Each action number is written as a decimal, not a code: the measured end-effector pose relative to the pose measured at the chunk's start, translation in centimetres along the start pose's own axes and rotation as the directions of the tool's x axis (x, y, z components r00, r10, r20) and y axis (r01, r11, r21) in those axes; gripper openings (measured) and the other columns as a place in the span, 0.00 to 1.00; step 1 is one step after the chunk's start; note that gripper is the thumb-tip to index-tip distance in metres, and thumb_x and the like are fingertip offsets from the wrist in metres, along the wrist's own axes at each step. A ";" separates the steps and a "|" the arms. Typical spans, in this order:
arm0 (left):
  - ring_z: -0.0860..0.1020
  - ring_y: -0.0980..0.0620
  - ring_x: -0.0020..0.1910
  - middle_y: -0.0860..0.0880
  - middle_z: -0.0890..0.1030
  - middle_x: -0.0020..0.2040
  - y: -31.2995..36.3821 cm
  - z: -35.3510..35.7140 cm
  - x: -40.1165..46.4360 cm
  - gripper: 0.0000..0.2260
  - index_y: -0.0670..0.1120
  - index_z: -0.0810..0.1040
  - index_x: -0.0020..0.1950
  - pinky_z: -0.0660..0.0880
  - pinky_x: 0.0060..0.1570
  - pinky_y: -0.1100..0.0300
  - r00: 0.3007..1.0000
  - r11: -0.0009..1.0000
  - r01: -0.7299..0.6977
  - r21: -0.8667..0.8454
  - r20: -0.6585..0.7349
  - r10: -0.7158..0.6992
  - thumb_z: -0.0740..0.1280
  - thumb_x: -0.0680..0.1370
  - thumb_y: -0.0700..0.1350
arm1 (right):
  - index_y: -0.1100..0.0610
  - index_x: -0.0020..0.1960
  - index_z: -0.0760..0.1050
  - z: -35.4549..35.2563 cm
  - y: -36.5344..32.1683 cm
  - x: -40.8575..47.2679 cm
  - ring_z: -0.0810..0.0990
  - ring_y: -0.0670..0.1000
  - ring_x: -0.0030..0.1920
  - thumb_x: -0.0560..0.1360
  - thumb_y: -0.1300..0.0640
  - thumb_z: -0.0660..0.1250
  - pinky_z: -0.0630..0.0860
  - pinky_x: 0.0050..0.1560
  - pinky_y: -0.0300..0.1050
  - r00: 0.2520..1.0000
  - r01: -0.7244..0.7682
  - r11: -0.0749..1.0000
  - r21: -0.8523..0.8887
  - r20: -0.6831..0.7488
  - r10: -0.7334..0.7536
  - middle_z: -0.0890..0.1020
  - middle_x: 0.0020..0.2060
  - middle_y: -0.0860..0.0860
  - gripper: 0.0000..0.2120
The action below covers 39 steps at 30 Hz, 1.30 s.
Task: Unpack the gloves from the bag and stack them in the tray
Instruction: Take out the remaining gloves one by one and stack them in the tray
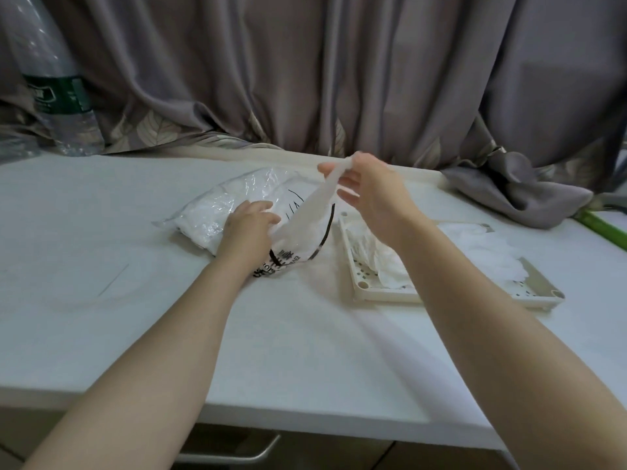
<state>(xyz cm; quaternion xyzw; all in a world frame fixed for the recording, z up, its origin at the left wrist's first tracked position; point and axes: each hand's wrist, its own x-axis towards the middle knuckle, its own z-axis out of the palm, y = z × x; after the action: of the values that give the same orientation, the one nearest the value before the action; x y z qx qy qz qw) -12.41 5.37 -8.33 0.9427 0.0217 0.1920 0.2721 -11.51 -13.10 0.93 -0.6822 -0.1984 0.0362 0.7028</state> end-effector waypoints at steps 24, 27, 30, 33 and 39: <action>0.76 0.48 0.38 0.42 0.78 0.43 14.6 -2.5 -4.0 0.15 0.35 0.75 0.56 0.75 0.32 0.62 0.909 0.463 0.240 -0.853 0.364 0.201 0.58 0.81 0.47 | 0.56 0.41 0.72 -9.2 -3.0 -5.2 0.77 0.48 0.31 0.81 0.54 0.58 0.75 0.39 0.43 0.984 0.053 0.965 0.257 -0.175 -0.008 0.77 0.33 0.49 0.11; 0.79 0.52 0.35 0.47 0.80 0.40 15.3 -1.9 -4.2 0.14 0.41 0.76 0.54 0.74 0.34 0.63 0.877 0.324 0.393 -0.861 0.457 0.151 0.56 0.82 0.48 | 0.56 0.46 0.74 -9.7 -2.5 -5.8 0.81 0.49 0.36 0.79 0.44 0.58 0.74 0.39 0.43 0.980 -0.149 0.968 0.201 -0.103 0.172 0.82 0.36 0.50 0.16; 0.78 0.49 0.45 0.47 0.79 0.48 15.7 -1.2 -4.1 0.17 0.42 0.76 0.57 0.71 0.45 0.58 0.837 0.180 0.512 -0.840 0.535 0.116 0.54 0.81 0.52 | 0.57 0.54 0.76 -10.3 -1.8 -6.9 0.82 0.53 0.45 0.72 0.41 0.62 0.78 0.45 0.45 0.937 -0.327 0.942 0.073 0.158 0.313 0.83 0.47 0.55 0.21; 0.78 0.46 0.49 0.42 0.79 0.52 15.6 -0.8 -3.6 0.19 0.39 0.75 0.60 0.74 0.52 0.57 0.821 0.082 0.559 -0.825 0.565 0.085 0.54 0.80 0.52 | 0.58 0.61 0.74 -11.3 -0.7 -7.6 0.81 0.50 0.43 0.69 0.59 0.71 0.79 0.43 0.41 0.912 -0.288 0.958 -0.006 0.304 0.276 0.82 0.47 0.53 0.20; 0.75 0.56 0.36 0.49 0.77 0.42 15.1 0.7 -2.7 0.05 0.45 0.76 0.49 0.70 0.27 0.68 0.890 0.464 0.455 -0.760 0.368 -0.270 0.61 0.78 0.41 | 0.51 0.68 0.68 -13.3 -0.6 -8.0 0.82 0.49 0.36 0.69 0.66 0.67 0.79 0.37 0.41 0.955 -0.237 0.956 0.172 0.221 0.197 0.83 0.38 0.52 0.28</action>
<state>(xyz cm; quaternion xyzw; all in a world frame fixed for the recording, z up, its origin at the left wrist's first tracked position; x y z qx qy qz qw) -15.58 -8.16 -1.93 0.6872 0.1021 0.0228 0.7189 -14.66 -28.28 -0.24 -0.6199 -0.1874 0.2019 0.7347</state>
